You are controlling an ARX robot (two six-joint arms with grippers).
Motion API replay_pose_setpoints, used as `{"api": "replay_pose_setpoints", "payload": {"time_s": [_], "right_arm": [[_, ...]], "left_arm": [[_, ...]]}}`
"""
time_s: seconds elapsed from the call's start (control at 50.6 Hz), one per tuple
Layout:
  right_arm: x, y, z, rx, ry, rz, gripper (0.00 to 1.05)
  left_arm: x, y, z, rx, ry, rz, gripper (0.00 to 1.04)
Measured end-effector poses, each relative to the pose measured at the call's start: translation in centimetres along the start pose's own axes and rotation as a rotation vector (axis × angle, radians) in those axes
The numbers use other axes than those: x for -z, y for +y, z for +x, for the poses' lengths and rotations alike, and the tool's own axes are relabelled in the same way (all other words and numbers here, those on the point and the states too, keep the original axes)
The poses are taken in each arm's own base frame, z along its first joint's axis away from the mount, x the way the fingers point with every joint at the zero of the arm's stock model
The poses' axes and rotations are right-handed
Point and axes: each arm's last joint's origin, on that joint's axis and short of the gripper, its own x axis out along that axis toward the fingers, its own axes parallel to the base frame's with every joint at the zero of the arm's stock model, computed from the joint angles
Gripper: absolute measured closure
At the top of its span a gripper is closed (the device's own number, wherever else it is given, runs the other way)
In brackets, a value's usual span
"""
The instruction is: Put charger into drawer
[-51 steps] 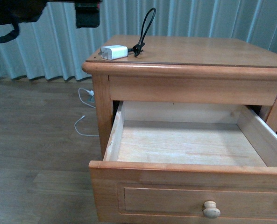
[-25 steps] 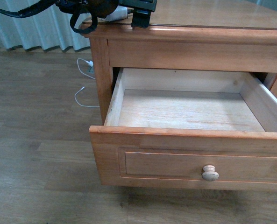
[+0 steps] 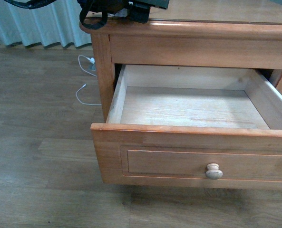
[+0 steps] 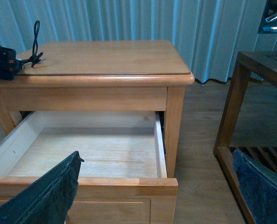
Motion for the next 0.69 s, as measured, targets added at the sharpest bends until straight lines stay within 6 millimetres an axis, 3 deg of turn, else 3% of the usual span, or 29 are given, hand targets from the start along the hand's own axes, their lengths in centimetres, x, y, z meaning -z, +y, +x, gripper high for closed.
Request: {"api": "replay_pose_setpoints", "payload": {"time_s": [0.079, 0.237, 0.534, 0.692], "right_arm": [[0.0, 0.0, 0.0, 0.000, 0.000, 0.000, 0.08], [0.0, 0.0, 0.0, 0.000, 0.000, 0.000, 0.08], [0.0, 0.0, 0.0, 0.000, 0.000, 0.000, 0.08], [0.0, 0.0, 0.0, 0.000, 0.000, 0.000, 0.08]], "left_arm": [[0.0, 0.1, -0.3, 0.004, 0.000, 0.000, 0.64], [0.0, 0.3, -1.6, 0.045, 0.004, -0.032, 0.65], [-1.3, -3.4, -9.2, 0.323, -0.035, -0.049, 0.65], [-0.6, -5.0, -11.0, 0.423, -0.016, -0.027, 0.65]]}}
